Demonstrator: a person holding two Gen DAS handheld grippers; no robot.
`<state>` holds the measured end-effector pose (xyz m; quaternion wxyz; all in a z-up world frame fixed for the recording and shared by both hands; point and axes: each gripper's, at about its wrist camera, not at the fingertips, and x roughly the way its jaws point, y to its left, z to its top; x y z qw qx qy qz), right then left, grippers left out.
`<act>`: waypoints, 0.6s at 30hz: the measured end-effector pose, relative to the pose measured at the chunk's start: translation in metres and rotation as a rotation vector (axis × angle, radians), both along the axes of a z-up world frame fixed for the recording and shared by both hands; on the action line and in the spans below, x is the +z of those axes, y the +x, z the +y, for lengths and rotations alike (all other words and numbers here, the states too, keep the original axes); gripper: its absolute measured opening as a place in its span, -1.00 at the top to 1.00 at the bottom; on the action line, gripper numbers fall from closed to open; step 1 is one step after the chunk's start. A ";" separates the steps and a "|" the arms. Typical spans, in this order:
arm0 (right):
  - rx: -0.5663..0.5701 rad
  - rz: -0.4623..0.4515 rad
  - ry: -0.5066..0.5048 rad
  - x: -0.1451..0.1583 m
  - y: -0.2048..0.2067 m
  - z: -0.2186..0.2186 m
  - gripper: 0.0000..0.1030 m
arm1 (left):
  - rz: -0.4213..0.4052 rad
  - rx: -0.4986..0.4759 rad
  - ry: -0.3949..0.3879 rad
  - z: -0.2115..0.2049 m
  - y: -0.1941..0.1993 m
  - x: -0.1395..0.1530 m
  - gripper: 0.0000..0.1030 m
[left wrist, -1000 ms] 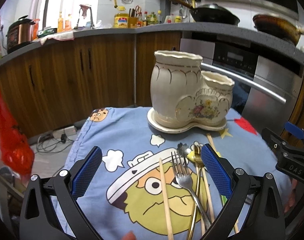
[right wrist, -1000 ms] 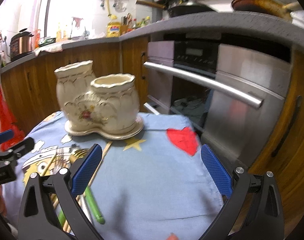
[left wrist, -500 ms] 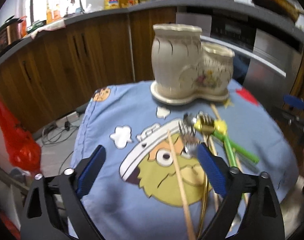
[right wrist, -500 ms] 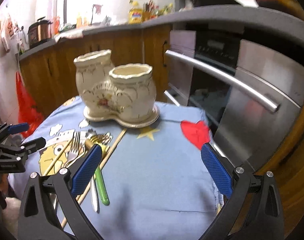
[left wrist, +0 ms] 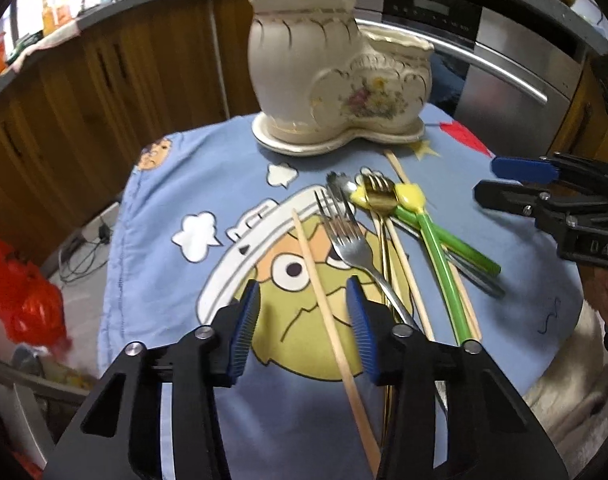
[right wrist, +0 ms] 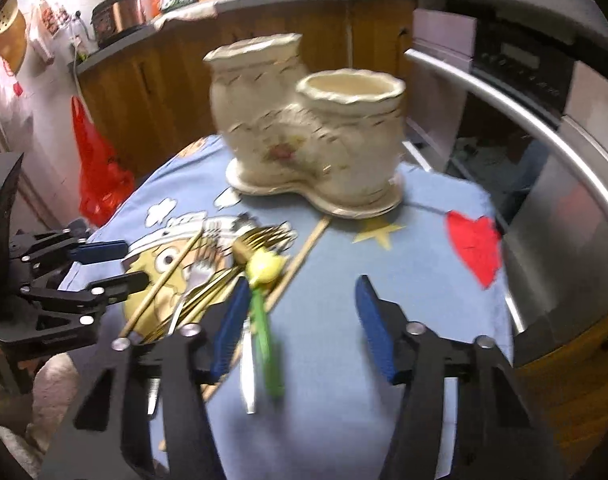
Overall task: Organize utensils
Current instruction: 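Grasp a wooden chopstick with left gripper while right gripper grasps green tulip spoon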
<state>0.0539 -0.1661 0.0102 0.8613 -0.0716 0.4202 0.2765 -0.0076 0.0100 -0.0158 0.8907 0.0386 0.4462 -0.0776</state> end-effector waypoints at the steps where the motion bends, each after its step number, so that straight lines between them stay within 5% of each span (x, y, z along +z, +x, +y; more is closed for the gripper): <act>1: 0.013 0.006 -0.010 -0.003 -0.002 0.005 0.13 | 0.003 -0.007 -0.007 -0.001 0.000 -0.002 0.25; 6: 0.055 0.038 -0.059 -0.017 -0.009 0.031 0.52 | 0.030 -0.018 0.007 -0.004 -0.001 -0.011 0.43; 18: 0.030 0.094 -0.099 -0.037 -0.002 0.051 0.58 | 0.018 -0.033 0.019 -0.006 0.006 -0.016 0.58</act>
